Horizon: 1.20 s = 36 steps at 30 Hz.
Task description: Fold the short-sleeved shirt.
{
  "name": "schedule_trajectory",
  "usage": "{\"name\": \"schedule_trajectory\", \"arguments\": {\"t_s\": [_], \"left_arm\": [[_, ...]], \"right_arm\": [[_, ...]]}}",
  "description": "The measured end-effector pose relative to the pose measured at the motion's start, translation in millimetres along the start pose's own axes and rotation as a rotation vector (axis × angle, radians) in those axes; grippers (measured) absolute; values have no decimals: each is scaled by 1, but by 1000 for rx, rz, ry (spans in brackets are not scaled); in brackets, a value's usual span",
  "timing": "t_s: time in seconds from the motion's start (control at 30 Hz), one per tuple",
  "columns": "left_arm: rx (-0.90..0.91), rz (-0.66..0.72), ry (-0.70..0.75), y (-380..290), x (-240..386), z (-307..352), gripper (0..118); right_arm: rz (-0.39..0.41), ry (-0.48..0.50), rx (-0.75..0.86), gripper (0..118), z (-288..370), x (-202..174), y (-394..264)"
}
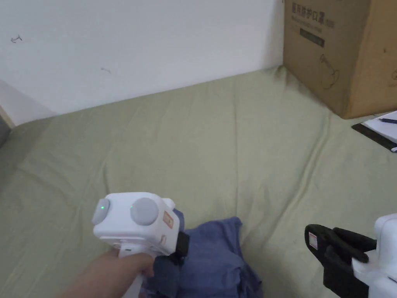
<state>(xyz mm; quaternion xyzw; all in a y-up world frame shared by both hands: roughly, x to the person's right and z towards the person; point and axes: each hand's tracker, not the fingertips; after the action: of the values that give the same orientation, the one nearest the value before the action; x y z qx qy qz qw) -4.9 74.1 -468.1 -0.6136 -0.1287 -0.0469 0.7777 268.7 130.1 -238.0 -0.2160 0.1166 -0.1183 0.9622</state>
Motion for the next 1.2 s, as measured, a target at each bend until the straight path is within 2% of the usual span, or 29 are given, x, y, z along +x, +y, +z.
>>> {"name": "schedule_trajectory", "arguments": {"t_s": [0.03, 0.07, 0.1, 0.13, 0.17, 0.2, 0.23, 0.33, 0.4, 0.43, 0.47, 0.5, 0.53, 0.57, 0.63, 0.73, 0.8, 0.87, 0.93, 1.0, 1.1, 1.17, 1.2], "left_arm": [[13, -6, -16, 5, 11, -10, 31], [2, -1, -81, 9, 20, -17, 52], [-8, 35, -210, 13, 28, -23, 84], [-22, 94, -360, 15, 29, -27, 103], [-39, 157, -488, 15, 30, -29, 113], [-46, 208, -579, 14, 28, -29, 115], [-28, 237, -611, 14, 25, -22, 115], [75, 253, -545, 7, 3, -3, 115], [119, 240, -522, -1, -12, 18, 110], [166, 225, -494, -8, -21, 30, 99], [232, 202, -439, -15, -28, 41, 80], [279, 167, -379, -20, -30, 51, 45], [307, 113, -290, -26, -31, 58, 19], [325, 74, -215, -32, -30, 61, 6], [366, 11, -107, -41, -24, 60, 6], [315, 0, -169, -42, -11, 40, 5], [259, 1, -152, -38, 6, 17, 3], [210, 24, -212, -35, 22, -7, 3], [174, 8, -177, -30, 46, -34, 3], [152, -19, -117, -30, 62, -56, 3], [204, 21, -128, -31, 71, -57, 2], [238, 95, -275, -33, 63, -44, 2], [256, 160, -427, -36, 56, -37, 2]], "right_arm": [[-8, -8, -2, 0, 1, 3, 0], [-17, -14, -2, 0, 2, 5, -1], [-26, -16, -3, 0, 3, 8, -2], [-36, -17, -6, 0, 4, 11, -3], [-43, -19, -10, 0, 4, 12, -4], [-49, -20, -15, 0, 3, 14, -4], [-52, -21, -18, 0, 3, 16, -5], [-55, -23, -20, 0, 2, 19, -7], [-60, -21, -20, 0, 1, 20, -8], [-63, -19, -18, 0, 0, 21, -9], [-67, -17, -16, 0, -1, 21, -9], [-69, -16, -17, 0, -2, 22, -9], [-71, -16, -18, 0, -4, 22, -9], [-73, -15, -19, 0, -5, 22, -9], [-72, -11, -23, 0, -8, 22, -9], [-67, -8, -29, 0, -10, 20, -9], [-66, -4, -28, 0, -10, 20, -9], [-62, -5, -28, 0, -11, 18, -9], [-53, -7, -29, 0, -11, 17, -10], [-10, -6, -22, 0, -9, 14, -11], [35, 12, -24, 0, -7, 8, -11], [36, 20, -20, 0, -6, 4, -11], [30, 28, -17, 0, -5, 2, -10]]}}
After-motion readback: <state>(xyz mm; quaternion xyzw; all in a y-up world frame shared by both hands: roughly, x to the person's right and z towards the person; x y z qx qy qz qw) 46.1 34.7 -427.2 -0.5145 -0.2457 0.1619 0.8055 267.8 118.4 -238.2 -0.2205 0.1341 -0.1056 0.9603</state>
